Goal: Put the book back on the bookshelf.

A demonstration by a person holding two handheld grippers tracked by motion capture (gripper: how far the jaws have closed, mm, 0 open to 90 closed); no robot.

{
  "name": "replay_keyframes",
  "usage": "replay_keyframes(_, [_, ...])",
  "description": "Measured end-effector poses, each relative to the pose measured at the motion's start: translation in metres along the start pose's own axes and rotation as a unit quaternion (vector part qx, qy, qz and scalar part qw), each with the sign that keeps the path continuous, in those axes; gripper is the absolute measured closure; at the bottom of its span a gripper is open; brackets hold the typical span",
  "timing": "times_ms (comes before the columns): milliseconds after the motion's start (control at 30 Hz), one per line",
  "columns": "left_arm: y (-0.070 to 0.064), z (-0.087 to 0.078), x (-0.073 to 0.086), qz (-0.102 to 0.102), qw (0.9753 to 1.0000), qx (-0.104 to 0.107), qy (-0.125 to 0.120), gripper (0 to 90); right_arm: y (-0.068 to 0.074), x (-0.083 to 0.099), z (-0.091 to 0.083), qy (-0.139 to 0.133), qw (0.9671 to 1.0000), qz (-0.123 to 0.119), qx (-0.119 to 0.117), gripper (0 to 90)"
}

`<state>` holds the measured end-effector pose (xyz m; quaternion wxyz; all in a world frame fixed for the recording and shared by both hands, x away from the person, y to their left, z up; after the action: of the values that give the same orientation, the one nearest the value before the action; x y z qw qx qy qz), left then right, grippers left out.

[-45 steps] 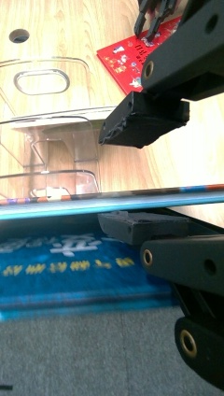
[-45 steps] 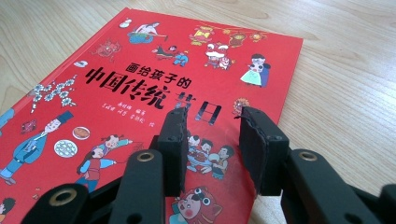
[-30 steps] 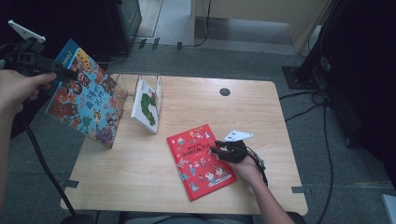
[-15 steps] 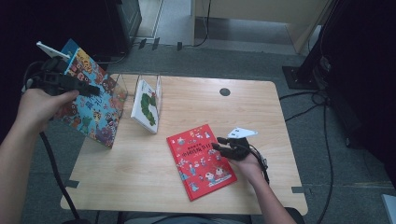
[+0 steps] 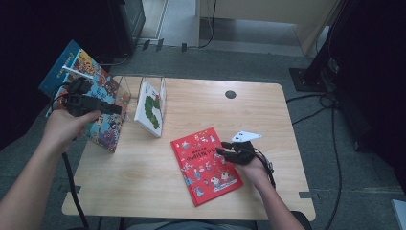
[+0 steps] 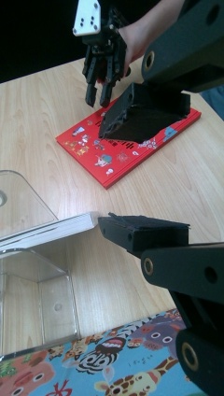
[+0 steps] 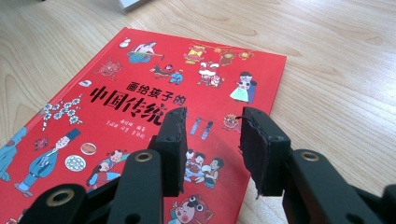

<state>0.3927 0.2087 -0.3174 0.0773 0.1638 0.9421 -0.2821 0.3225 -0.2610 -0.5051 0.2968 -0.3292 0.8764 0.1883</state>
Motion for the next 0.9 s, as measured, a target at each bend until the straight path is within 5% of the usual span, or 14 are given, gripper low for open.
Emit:
replay_keyframes(233, [-0.010, 0.014, 0.009, 0.023, 0.9996, -0.015, -0.008, 52.2, 0.000, 0.000, -0.004, -0.016, 0.9998, 0.005, -0.012, 61.0])
replay_keyframes(433, [-0.018, 0.034, 0.016, 0.038, 0.9991, -0.002, -0.019, 52.4, -0.001, 0.003, -0.004, -0.010, 0.9999, 0.008, -0.007, 61.3])
replay_keyframes(900, [-0.030, 0.093, 0.026, 0.069, 0.9975, 0.007, 0.007, 55.4, 0.003, 0.011, -0.012, -0.010, 0.9999, 0.006, -0.001, 61.0])
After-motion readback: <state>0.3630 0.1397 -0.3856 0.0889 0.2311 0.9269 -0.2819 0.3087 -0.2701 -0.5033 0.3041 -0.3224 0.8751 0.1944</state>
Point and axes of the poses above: each handheld gripper's, and its own axes: z roughly forward along the jaws, x roughly out of its underside, y roughly to its left, the point moved 1 cm from there along z, roughly forward along the jaws, and after that the axes turned 13 degrees about y, right-handed, at the moved point
